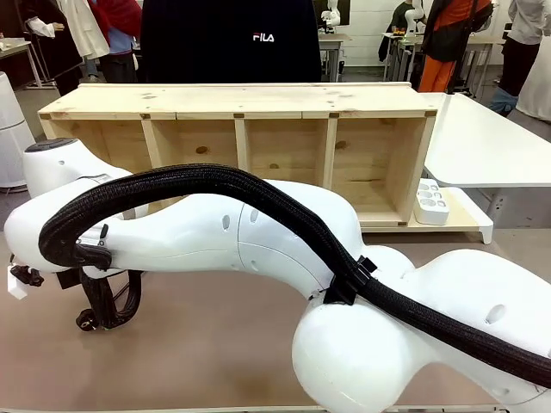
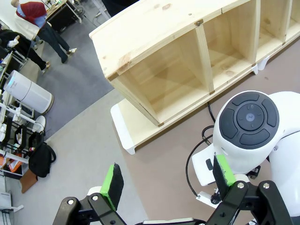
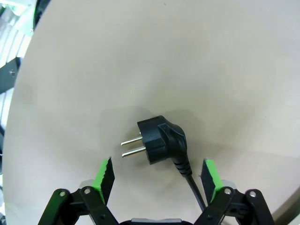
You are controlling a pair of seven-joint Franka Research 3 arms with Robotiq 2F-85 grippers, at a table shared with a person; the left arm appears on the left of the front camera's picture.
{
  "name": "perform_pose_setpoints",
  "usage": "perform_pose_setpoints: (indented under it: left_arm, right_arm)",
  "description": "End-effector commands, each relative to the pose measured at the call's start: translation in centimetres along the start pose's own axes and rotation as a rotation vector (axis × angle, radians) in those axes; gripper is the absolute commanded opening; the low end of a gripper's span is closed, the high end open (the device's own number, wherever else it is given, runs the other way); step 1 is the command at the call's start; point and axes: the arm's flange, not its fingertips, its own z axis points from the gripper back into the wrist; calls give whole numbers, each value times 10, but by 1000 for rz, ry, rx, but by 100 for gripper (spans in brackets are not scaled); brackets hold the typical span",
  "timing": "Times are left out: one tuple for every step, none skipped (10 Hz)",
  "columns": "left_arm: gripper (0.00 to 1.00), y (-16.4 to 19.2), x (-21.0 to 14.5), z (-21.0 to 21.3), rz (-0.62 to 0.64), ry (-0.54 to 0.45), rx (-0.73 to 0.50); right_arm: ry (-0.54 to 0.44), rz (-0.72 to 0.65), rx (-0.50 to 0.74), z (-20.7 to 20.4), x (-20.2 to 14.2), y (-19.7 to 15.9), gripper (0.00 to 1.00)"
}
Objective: Perform cable management.
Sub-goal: When the cord part of the Power Cable appears at the lower middle area of the table and stops, grasp the cord part of the Power Cable.
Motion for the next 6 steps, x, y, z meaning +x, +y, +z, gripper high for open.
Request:
perform_pose_setpoints:
  left_arm:
    - [100, 1, 0, 1, 1, -1, 1]
    - [100, 1, 0, 1, 1, -1, 1]
    - [100, 1, 0, 1, 1, -1, 1]
    - [100, 1, 0, 1, 1, -1, 1]
    - [100, 1, 0, 1, 1, -1, 1]
    - [100, 1, 0, 1, 1, -1, 1]
  right_arm:
    - [-4, -17, 12, 6, 24, -41, 80]
    - [-4, -16, 12, 6, 24, -41, 75]
    - [-4, -14, 14, 6, 25, -41, 60]
    - [-4, -13, 16, 7, 25, -41, 55]
    - [-2, -12, 14, 7, 25, -41, 40]
    - [1, -12, 16, 7, 25, -42, 35]
